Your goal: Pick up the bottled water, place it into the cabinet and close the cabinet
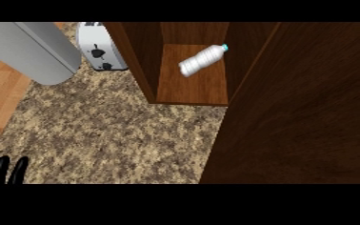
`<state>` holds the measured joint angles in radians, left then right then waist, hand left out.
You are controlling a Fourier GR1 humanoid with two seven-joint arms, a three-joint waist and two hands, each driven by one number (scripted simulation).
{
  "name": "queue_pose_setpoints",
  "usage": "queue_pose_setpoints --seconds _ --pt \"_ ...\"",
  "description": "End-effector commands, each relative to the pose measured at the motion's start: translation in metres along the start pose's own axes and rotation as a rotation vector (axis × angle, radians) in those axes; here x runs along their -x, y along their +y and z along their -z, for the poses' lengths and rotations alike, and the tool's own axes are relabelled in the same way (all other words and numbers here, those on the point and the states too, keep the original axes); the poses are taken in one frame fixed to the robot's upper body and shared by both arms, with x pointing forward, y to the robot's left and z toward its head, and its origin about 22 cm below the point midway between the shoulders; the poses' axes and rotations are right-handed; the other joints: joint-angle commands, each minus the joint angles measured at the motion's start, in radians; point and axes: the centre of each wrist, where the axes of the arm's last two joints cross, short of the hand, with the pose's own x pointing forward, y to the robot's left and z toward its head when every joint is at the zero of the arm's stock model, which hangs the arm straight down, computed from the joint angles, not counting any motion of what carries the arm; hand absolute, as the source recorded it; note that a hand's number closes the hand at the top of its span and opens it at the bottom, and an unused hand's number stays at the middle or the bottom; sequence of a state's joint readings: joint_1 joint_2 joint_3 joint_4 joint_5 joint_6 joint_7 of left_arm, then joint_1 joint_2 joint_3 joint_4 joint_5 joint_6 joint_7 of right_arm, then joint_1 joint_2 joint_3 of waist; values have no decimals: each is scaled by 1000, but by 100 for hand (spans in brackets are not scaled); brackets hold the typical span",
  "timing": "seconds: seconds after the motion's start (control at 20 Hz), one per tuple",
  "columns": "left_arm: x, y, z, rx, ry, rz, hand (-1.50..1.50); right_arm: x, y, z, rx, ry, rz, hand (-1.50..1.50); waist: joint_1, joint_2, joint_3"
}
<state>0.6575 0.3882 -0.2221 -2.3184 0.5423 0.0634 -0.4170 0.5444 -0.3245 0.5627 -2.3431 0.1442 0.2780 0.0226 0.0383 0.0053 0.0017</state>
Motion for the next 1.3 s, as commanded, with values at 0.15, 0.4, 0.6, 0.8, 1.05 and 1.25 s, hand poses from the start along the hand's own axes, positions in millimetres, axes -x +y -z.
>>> queue_pose_setpoints --seconds 0.15,0.4,0.6,0.8,1.05,1.25 --pt "-17 12 -6 16 0 -37 -150 -19 35 37 -89 -115 203 150 32 -3 -6" --pt "-10 23 -13 36 3 -38 -150 -24 27 60 -72 -137 231 150 43 1 -7" --pt "-33 40 -17 35 -4 -28 -150 -22 22 90 -43 -104 232 150 40 -2 -5" --pt "-33 53 -28 5 -17 -24 -150 -36 16 127 -39 -97 257 150 29 -1 -5" --pt "-51 82 -44 8 -13 -27 -150 -37 -12 169 12 -103 322 150 19 -4 -3" --pt "-63 73 -56 0 0 -39 -150 -44 -35 188 4 -98 401 150 3 -7 -2"
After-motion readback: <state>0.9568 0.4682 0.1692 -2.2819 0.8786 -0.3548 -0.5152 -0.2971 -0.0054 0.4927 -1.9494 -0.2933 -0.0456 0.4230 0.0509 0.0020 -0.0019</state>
